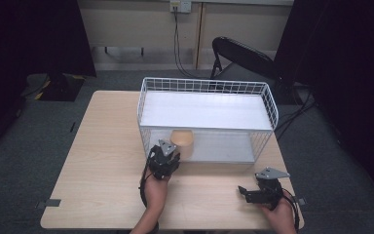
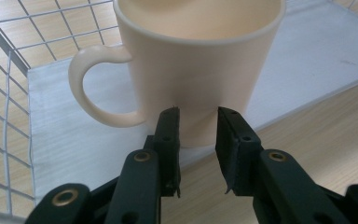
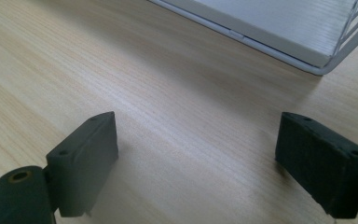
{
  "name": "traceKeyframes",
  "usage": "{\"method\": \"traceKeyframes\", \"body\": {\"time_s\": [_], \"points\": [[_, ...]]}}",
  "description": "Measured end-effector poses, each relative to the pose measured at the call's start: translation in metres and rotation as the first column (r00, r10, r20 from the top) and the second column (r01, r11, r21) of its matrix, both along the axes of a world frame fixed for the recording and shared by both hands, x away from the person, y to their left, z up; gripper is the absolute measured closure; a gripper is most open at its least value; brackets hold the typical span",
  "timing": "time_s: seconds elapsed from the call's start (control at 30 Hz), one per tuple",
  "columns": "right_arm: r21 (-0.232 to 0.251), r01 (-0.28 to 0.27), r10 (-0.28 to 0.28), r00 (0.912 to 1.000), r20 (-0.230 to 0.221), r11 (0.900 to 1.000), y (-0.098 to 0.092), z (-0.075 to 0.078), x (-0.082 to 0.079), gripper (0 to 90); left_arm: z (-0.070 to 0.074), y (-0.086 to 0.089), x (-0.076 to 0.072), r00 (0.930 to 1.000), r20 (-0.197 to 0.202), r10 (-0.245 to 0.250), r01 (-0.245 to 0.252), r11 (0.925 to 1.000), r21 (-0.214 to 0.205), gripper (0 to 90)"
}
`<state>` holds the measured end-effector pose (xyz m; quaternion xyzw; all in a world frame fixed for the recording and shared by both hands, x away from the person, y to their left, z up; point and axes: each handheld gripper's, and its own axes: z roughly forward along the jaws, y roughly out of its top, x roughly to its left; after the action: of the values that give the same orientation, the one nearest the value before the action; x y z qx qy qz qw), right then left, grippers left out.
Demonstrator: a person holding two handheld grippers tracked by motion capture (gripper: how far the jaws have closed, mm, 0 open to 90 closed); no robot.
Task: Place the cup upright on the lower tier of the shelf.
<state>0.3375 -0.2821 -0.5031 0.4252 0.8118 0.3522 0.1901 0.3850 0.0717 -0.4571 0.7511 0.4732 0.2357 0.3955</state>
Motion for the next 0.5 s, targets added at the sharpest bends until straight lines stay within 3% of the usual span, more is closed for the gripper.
{"method": "traceKeyframes", "body": {"time_s": [0.33,0.5], "points": [[0.0,0.0,0.0,1.0,0.0,1.0,0.0,0.0,0.0,12.5,-0.0009,-0.0014,0.0041,0.9997,-0.016,-0.016,0.016,0.9998,0.006,70.8],[0.0,0.0,0.0,1.0,0.0,1.0,0.0,0.0,0.0,12.5,0.0,0.0023,0.0028,0.9976,-0.037,-0.059,0.059,0.9982,0.004,54.1]]}}
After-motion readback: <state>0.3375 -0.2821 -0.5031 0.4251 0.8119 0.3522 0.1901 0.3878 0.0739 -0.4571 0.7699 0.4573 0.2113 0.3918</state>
